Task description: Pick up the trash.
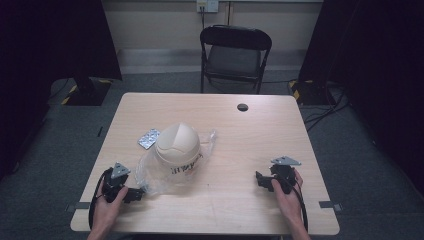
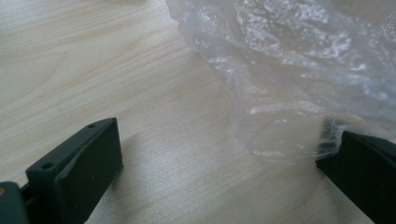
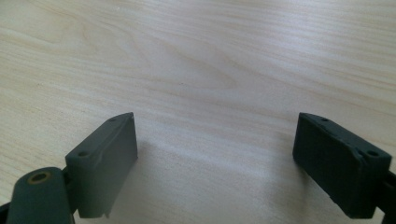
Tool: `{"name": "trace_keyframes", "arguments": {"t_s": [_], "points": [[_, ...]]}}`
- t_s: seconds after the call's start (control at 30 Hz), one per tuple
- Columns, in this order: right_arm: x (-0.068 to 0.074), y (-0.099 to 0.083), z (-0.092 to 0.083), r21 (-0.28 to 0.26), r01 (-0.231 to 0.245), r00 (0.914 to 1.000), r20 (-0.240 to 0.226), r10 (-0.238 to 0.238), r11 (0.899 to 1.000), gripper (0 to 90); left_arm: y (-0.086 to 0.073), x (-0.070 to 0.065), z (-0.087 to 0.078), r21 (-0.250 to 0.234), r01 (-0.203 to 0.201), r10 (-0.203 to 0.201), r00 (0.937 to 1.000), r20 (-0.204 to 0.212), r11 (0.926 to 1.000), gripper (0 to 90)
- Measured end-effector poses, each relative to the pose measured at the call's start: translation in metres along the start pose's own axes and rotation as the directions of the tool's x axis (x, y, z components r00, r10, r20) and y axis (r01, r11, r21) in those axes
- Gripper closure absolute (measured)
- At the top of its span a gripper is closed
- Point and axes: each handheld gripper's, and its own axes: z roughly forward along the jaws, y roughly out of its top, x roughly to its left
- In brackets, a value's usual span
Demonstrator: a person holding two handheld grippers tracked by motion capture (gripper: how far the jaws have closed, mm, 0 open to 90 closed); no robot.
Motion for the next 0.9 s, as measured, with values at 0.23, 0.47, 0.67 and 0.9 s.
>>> {"name": "trace_keyframes", "arguments": {"t_s": [0.23, 0.47, 0.67, 0.9], "points": [[0.000, 0.000, 0.000, 0.001, 0.004, 1.0000, -0.002, -0.004, 1.000, 12.9, -0.002, 0.000, -0.002, -0.001, 0.009, -0.009, 0.9999, -0.005, 1.0000, 0.0], [0.000, 0.000, 0.000, 0.001, 0.004, 1.0000, -0.002, -0.004, 1.000, 12.9, -0.006, 0.000, -0.010, -0.025, 0.040, -0.040, 0.9991, -0.014, 0.9989, 12.5], [0.000, 0.000, 0.000, 0.001, 0.004, 1.0000, -0.002, -0.004, 1.000, 12.9, -0.010, 0.009, -0.017, -0.054, 0.129, -0.125, 0.9902, 0.062, 0.9902, 15.5], [0.000, 0.000, 0.000, 0.001, 0.004, 1.0000, -0.004, -0.004, 1.000, 12.9, -0.012, 0.015, -0.024, -0.050, 0.139, -0.136, 0.9886, 0.064, 0.9890, 15.8]]}}
